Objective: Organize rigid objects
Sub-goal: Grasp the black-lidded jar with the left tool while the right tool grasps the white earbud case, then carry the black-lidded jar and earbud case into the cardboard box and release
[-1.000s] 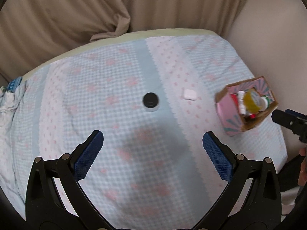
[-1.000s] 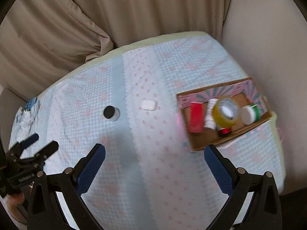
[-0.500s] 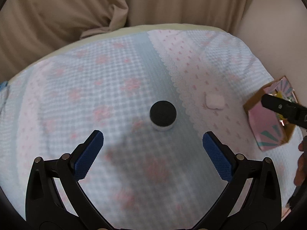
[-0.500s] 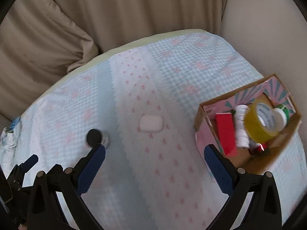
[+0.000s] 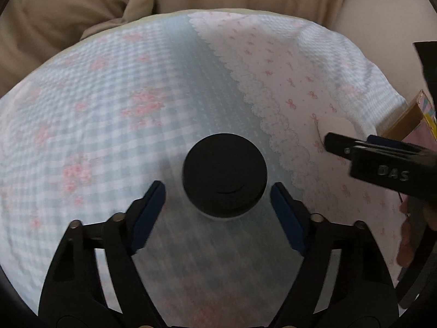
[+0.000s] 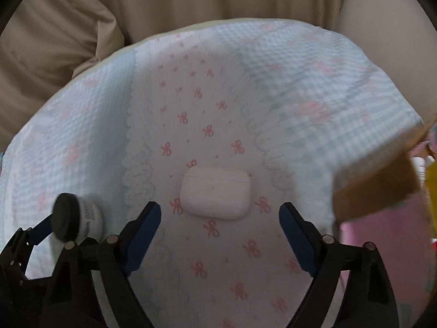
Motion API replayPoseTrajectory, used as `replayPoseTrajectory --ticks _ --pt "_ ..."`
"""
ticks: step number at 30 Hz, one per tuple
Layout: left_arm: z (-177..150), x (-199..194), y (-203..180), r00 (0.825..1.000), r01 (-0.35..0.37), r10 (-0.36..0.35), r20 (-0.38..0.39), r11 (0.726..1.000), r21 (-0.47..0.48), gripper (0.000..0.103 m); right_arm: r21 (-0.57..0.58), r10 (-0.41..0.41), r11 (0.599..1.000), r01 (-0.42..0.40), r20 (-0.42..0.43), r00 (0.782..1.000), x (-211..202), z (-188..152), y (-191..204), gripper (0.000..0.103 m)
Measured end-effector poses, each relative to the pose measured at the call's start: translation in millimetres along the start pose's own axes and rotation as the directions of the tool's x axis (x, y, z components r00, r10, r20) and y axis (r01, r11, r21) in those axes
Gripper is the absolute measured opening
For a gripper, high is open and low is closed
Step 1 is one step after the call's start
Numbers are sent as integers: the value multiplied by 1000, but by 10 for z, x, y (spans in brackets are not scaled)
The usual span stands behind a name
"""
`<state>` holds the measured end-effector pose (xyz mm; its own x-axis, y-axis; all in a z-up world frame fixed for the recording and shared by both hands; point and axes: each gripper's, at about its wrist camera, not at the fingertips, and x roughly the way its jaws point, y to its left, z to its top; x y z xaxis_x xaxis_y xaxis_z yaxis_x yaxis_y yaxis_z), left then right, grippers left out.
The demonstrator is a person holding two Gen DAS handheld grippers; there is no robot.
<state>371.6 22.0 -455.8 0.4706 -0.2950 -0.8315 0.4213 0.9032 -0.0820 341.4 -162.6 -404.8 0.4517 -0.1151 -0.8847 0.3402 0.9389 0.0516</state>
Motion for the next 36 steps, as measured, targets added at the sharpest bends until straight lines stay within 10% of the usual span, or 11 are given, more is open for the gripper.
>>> replayPoseTrajectory --ticks 5,12,36 --pt "10 91 -22 1000 9 -9 0 1000 -1 57 26 -6 1000 6 7 1000 161 5 6 85" --pt "50 117 -29 1000 8 -8 16 1000 0 53 -29 -56 998 57 41 998 248 81 72 58" --pt "136 -638 33 996 -29 35 78 997 -67 53 -58 -2 998 9 125 992 -340 48 72 57"
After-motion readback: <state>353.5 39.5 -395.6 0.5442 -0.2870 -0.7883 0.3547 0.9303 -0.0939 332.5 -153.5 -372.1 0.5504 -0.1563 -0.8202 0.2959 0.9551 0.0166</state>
